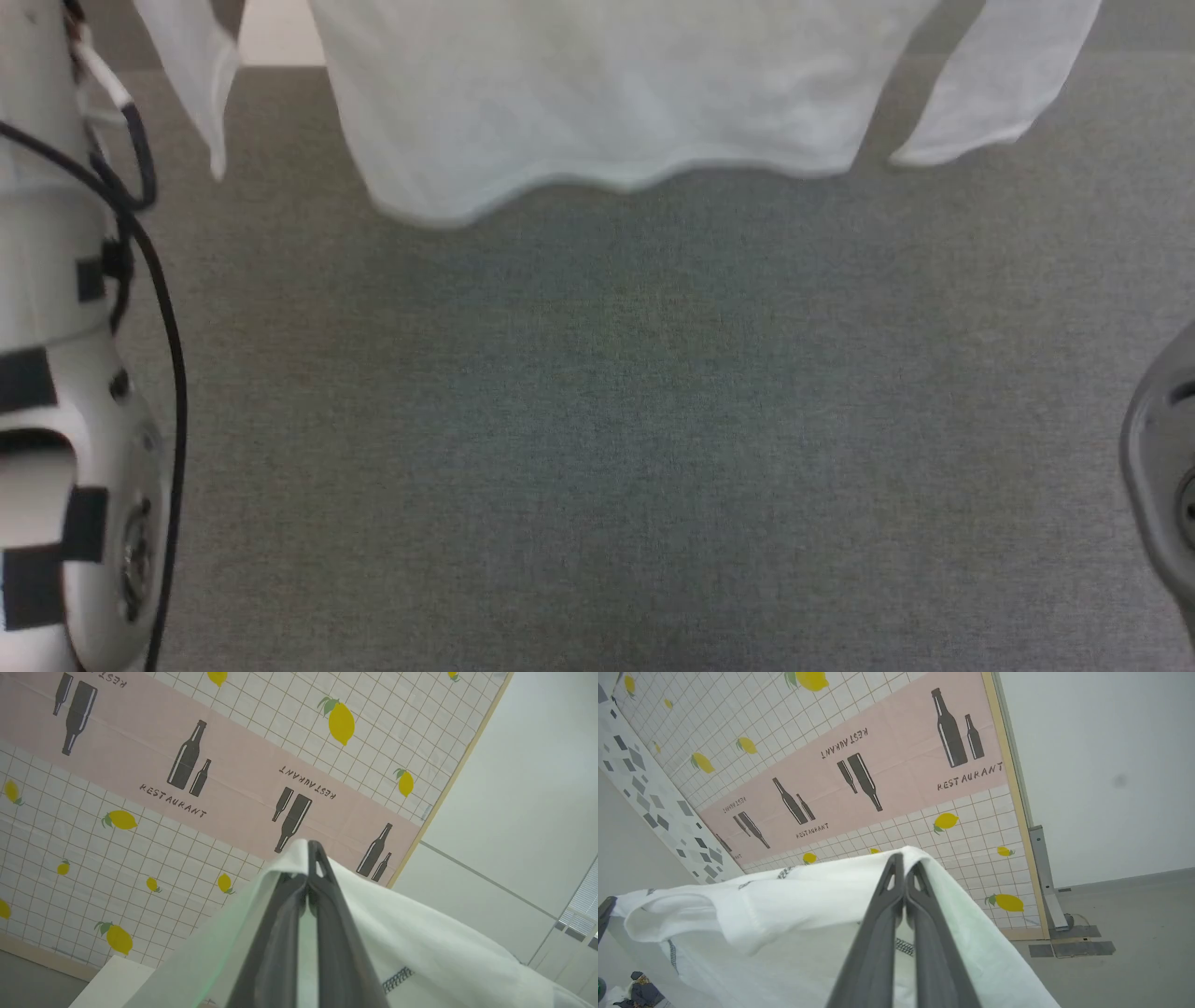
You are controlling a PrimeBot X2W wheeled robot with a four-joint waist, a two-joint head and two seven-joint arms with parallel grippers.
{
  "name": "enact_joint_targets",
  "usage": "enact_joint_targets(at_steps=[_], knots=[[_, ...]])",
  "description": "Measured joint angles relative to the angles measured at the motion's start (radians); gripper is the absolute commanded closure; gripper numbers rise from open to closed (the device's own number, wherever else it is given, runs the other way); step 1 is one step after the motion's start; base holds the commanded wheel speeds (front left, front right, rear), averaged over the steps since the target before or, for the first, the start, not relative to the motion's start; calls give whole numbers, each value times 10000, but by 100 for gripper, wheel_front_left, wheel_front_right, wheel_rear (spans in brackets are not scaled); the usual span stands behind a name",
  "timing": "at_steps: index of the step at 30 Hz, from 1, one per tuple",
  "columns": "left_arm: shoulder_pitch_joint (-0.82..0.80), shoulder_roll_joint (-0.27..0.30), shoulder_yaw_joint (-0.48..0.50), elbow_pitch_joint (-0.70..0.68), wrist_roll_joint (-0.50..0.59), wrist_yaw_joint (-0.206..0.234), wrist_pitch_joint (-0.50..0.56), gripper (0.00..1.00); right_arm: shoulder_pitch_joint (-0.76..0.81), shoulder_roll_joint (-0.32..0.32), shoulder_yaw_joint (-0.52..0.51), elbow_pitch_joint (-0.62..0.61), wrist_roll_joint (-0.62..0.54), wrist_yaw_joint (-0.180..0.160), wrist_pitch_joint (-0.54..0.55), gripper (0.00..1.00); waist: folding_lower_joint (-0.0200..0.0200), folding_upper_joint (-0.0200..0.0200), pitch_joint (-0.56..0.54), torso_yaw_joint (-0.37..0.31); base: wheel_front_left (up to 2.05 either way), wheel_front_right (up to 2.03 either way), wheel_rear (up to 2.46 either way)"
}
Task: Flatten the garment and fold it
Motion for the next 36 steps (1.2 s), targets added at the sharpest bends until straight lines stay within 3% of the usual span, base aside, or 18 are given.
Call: enact_joint_targets(at_steps=[9, 18, 27, 32, 36], knots=[[-1628, 115, -35, 913, 454, 31, -1032, 100, -1987, 15, 401, 1488, -922, 2, -1848, 100, 1, 0, 1260, -53, 0, 0, 0], [-1519, 109, 35, 1710, 293, -612, -1651, 100, -2011, -77, 802, 1873, -539, 2, -2173, 100, 1, 0, 2010, 114, 0, 0, 0], [97, 77, -92, 1864, 136, -1388, -1893, 100, 370, -727, 1682, 788, 901, 2, -2057, 100, 1, 0, 1630, 313, 0, 0, 0], [1689, 61, -150, 1256, -82, -1822, -1998, 100, 2611, -970, 2019, -272, 1981, 2, -2042, 100, 0, 0, 1018, 366, 0, 0, 0], [3568, -29, -173, 337, -211, -1845, -2054, 100, 4753, -1104, 2094, -1277, 2600, 2, -2065, 100, -2, 0, 382, 419, 0, 0, 0]])
